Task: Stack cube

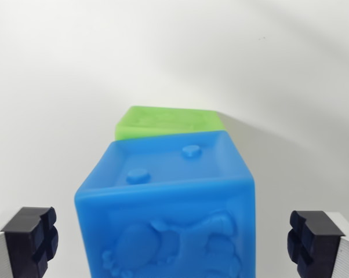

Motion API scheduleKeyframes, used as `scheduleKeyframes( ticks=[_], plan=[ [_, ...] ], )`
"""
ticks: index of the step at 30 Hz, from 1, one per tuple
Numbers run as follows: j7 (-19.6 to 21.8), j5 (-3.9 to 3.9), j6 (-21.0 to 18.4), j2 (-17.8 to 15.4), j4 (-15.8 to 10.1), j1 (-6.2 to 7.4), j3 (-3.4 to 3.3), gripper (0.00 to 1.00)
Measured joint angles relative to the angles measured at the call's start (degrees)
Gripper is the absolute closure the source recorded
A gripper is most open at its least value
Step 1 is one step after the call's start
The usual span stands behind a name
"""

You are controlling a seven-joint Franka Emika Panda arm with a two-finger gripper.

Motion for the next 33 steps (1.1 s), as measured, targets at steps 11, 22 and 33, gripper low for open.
scheduleKeyframes(
  ticks=[11, 22, 33],
  plan=[
    [0.3, -0.52, -4.4, -4.7, -0.2, 0.16, -0.25, 0.00],
    [0.7, -1.15, -9.9, -10.1, 0.0, 0.16, -0.31, 0.00],
    [1.1, -1.71, -16.3, -15.2, 1.3, 0.16, -0.33, 0.00]
  ],
)
